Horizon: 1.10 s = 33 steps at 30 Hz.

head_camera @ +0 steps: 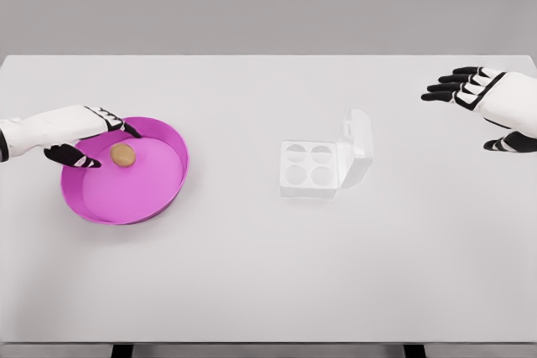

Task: Pack egg into the box and close the box lid

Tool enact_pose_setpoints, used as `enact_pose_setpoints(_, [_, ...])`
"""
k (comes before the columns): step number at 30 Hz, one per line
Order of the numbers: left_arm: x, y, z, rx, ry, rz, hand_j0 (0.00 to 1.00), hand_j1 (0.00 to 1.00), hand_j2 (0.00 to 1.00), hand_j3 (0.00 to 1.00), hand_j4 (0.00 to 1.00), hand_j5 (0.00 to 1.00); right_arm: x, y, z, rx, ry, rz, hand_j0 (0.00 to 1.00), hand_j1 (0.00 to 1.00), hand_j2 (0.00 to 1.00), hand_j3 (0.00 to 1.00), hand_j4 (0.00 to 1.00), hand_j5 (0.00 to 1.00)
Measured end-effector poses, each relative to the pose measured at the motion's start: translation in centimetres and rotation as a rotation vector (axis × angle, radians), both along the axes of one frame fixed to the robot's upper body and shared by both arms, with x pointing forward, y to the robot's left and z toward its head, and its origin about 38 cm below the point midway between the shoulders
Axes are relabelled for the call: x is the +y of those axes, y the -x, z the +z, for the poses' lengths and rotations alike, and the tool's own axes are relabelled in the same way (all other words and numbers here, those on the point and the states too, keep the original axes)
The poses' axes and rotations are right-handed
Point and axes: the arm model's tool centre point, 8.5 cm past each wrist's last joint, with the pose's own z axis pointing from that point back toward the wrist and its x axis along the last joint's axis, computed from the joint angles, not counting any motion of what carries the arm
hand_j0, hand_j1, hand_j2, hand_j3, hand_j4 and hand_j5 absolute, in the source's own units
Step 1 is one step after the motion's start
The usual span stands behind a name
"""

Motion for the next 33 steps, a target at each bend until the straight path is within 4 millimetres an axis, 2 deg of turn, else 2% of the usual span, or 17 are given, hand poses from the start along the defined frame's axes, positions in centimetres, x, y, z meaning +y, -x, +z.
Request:
enact_pose_setpoints(15, [-1.8, -0.5, -0.7, -0.015, -0.029, -0.028, 0.76, 0.76, 0.76, 0.76, 0.76, 0.76, -0.1, 0.1, -0.1, 0.003, 0.003, -0.003, 1.0, 1.0, 1.0, 1.0, 1.0, 1.0])
enact_pose_setpoints(19, [-2.0, -0.5, -1.0, -0.011, -0.026, -0.029, 0.76, 0.76, 0.76, 0.76, 0.76, 0.76, -0.2, 0.2, -0.6, 0.018, 0.0, -0.005, 1.0, 1.0, 1.0, 1.0, 1.0, 1.0])
enact_pose_setpoints(33, [-2.2, -0.3, -1.2, -0.006, -0.024, -0.036, 0.77, 0.77, 0.77, 0.77, 0.77, 0.77, -0.2, 0.3, -0.5, 0.016, 0.0, -0.006, 1.0, 1.0, 1.0, 1.0, 1.0, 1.0])
